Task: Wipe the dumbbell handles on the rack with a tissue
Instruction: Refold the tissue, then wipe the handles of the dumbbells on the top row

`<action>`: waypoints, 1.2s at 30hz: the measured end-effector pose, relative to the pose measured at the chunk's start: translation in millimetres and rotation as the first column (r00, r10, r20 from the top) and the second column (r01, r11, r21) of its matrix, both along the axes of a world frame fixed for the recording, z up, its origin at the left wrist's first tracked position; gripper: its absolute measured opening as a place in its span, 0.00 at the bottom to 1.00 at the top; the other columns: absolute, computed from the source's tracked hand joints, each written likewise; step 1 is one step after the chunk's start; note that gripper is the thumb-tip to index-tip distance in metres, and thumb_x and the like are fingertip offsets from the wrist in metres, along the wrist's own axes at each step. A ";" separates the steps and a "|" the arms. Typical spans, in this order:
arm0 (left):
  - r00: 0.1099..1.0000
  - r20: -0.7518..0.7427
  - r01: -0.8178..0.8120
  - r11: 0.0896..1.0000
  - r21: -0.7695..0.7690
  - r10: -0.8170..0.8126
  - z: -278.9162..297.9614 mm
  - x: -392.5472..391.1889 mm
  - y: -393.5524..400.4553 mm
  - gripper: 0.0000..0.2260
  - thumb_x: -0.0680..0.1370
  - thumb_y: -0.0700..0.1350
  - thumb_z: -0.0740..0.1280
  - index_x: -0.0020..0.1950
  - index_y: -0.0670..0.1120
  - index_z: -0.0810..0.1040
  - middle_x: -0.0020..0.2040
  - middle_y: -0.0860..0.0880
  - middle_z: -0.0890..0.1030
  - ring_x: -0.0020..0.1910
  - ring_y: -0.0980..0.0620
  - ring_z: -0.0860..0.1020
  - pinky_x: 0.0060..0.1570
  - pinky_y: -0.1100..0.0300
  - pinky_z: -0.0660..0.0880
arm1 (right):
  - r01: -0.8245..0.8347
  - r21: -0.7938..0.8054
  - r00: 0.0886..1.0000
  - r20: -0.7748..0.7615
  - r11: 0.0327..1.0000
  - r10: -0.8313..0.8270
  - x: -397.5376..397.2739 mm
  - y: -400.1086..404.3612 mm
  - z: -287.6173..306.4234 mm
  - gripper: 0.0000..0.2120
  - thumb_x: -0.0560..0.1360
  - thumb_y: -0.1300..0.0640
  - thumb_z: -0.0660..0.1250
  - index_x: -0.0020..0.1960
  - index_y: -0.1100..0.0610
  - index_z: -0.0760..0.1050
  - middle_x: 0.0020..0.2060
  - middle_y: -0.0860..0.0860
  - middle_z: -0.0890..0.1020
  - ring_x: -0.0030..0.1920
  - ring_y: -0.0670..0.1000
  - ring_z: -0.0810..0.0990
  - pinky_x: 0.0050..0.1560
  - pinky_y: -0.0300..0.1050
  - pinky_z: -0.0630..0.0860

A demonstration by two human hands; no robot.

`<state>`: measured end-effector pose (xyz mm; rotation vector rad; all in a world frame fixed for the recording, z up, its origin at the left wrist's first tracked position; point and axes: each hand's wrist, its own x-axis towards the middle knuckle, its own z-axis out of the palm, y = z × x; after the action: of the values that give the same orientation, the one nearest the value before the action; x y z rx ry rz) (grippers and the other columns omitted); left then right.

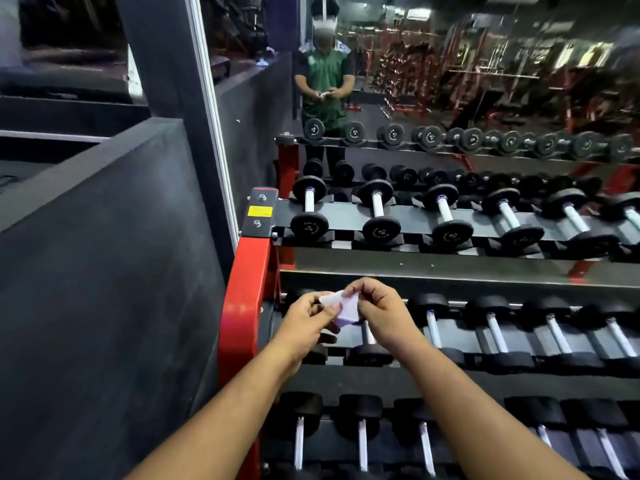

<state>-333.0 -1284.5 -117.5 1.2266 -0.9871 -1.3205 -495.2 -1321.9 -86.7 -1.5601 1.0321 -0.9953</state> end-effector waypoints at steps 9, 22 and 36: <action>0.940 0.223 -0.250 0.966 -0.066 0.259 -6.3 -9.6 -116.4 0.03 0.81 0.41 0.68 0.54 0.42 0.78 0.47 0.47 0.83 0.41 0.53 0.80 0.37 0.60 0.77 | -0.223 0.421 0.932 0.358 0.879 0.065 -3.2 -122.4 -25.0 0.14 0.81 0.54 0.65 0.64 0.59 0.75 0.53 0.60 0.84 0.53 0.61 0.83 0.58 0.58 0.79; 0.627 0.674 -0.393 0.906 -0.159 0.391 -16.9 -10.3 -262.8 0.09 0.81 0.45 0.68 0.60 0.46 0.77 0.57 0.45 0.77 0.53 0.49 0.76 0.57 0.55 0.72 | -0.246 0.268 0.969 0.102 0.931 0.227 -3.2 -303.5 -41.0 0.05 0.79 0.56 0.66 0.52 0.54 0.79 0.50 0.60 0.84 0.51 0.60 0.84 0.59 0.65 0.78; 0.275 0.956 -0.298 0.954 -0.019 0.105 -42.8 46.7 -375.7 0.35 0.82 0.63 0.57 0.82 0.45 0.52 0.83 0.44 0.50 0.82 0.45 0.46 0.80 0.46 0.46 | -0.436 -0.352 0.755 -0.644 0.828 0.124 89.1 -432.6 -24.3 0.18 0.82 0.58 0.61 0.70 0.50 0.75 0.64 0.51 0.81 0.63 0.53 0.79 0.61 0.46 0.74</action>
<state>-286.3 -1660.2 -160.3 2.3081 -1.4589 -0.2926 -406.1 -1754.5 -111.0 -2.4884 0.9316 -0.5510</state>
